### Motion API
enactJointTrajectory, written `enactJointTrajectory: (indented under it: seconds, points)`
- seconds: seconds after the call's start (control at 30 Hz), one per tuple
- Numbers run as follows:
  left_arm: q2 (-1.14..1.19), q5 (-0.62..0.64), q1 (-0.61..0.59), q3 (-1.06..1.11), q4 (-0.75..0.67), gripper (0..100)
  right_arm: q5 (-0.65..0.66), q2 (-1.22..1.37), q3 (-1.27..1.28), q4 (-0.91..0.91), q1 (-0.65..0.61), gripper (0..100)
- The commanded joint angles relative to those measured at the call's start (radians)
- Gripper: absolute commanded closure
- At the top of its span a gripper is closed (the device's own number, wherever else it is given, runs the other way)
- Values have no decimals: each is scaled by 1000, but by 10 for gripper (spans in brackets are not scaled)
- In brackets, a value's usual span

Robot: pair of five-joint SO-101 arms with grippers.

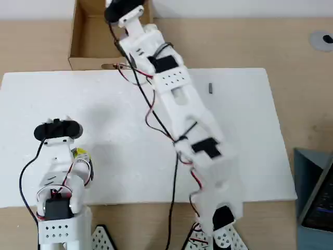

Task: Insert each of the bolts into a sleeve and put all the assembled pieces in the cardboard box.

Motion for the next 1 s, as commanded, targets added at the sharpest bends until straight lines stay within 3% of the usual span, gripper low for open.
enactJointTrajectory:
  seconds: [0.0, 0.37, 0.47, 0.63, 0.97]
  points:
    - [-8, -6, -5, -5, -15, 996, 64, 160, -328, -31, 15, 989]
    - [-8, -6, -3, -5, -15, 996, 209, 558, -728, -31, 15, 986]
    - [-8, -6, -3, -5, -15, 996, 249, 608, -762, -29, 15, 970]
    - [-8, -6, -3, -5, -15, 996, 262, 628, -765, 32, 19, 822]
    - [-8, -6, -3, -5, -15, 996, 262, 631, -763, 44, 21, 817]
